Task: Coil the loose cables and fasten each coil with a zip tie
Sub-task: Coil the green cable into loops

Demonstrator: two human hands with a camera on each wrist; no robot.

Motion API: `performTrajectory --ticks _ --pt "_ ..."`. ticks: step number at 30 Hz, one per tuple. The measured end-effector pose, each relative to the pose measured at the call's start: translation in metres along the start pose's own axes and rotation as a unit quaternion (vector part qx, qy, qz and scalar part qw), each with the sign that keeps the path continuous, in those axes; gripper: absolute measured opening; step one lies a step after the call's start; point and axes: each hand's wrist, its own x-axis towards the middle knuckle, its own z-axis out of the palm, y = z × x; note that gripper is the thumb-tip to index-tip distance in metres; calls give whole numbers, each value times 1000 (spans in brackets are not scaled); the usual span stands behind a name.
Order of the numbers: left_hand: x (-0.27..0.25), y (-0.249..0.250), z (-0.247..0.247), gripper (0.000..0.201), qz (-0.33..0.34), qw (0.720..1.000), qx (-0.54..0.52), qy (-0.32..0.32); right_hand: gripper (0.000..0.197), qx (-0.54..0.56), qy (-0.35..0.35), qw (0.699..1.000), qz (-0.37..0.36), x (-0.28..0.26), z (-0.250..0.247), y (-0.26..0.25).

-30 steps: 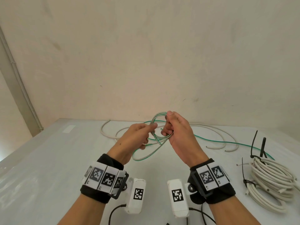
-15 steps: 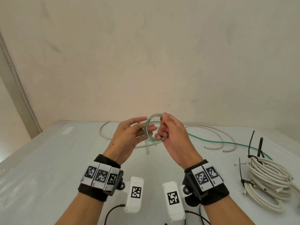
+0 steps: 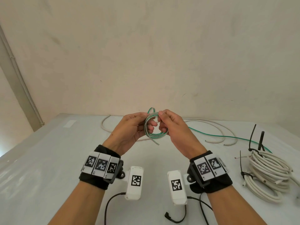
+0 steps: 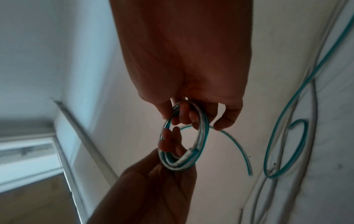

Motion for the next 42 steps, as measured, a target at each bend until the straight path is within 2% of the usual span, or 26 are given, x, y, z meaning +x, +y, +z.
performTrajectory --ticks 5,10,13,17,22,25,27,28,31,32,33,34,36,38,40,42 --pt "-2 -1 -3 28 -48 996 74 -15 30 -106 -18 994 -3 -3 1 2" --pt "-2 0 1 35 -48 991 123 -15 25 -162 -15 987 9 -3 3 4" --pt "-2 1 4 39 -48 989 141 -18 27 -174 -11 984 -24 -5 3 3" --pt "-2 2 6 32 -19 984 179 -10 26 -172 -29 983 -58 -4 4 3" --pt "3 -4 5 37 56 965 255 30 24 -167 -80 983 -2 -3 5 6" --pt "6 -5 3 38 76 947 307 53 26 -208 -106 972 34 -4 -4 4" --pt "5 -4 5 41 89 929 354 56 25 -298 -77 951 34 -5 -6 1" --pt "5 -4 6 41 98 919 377 55 25 -366 -57 928 32 -6 -6 -1" --pt "2 -1 14 37 123 893 429 57 35 -555 8 831 25 -9 -3 -4" --pt "1 -1 15 37 130 889 436 55 36 -561 16 828 10 -9 -2 -5" --pt "1 0 16 37 139 888 436 50 36 -536 13 844 -12 -8 -3 -3" --pt "1 1 15 37 149 891 426 46 33 -486 3 874 -32 -7 -4 -2" --pt "0 2 16 39 165 905 390 44 24 -348 -19 936 -47 -2 -6 2" --pt "0 3 16 39 171 923 343 43 19 -198 -30 979 -39 -1 -2 4" --pt "-1 4 18 37 172 938 299 45 19 -58 -36 997 -22 -1 4 4" --pt "-2 5 19 32 174 945 273 46 15 52 -30 998 -8 0 10 3"
